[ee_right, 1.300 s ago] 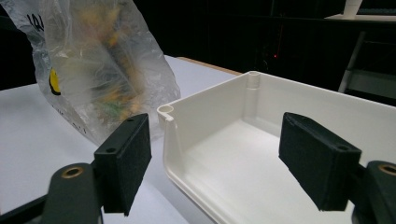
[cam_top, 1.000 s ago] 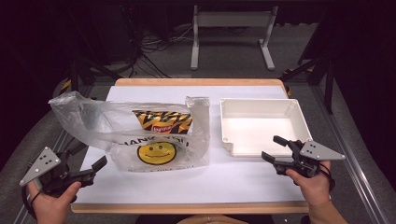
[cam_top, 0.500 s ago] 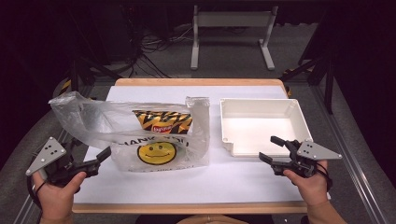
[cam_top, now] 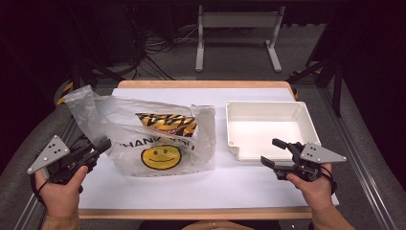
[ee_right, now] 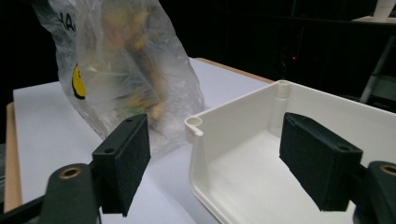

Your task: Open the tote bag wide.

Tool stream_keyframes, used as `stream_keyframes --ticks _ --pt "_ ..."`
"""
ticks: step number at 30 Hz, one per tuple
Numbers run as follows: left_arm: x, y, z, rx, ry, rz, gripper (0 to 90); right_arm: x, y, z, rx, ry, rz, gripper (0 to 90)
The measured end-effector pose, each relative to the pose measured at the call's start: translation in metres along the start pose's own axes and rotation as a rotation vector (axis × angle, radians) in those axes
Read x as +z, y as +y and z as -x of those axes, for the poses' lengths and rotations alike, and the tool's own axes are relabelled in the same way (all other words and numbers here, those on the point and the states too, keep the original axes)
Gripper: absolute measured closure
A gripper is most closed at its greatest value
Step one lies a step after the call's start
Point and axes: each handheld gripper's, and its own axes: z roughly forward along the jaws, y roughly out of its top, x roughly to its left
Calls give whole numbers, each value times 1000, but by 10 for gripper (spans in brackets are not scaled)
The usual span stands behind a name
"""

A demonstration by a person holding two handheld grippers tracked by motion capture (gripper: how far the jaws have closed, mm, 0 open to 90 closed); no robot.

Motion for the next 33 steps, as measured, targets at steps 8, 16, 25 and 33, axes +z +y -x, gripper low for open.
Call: stream_keyframes --ticks 8,16,25,33 --pt "0 2 0 8 -11 -1 898 9 11 -9 -11 51 14 252" --pt "0 2 0 10 -8 0 897 23 29 -20 -31 111 29 249" --pt "1 1 2 7 -15 -2 897 51 50 -37 -74 169 8 251" --pt "1 0 2 12 -15 -4 897 81 67 -55 -110 209 -12 257"
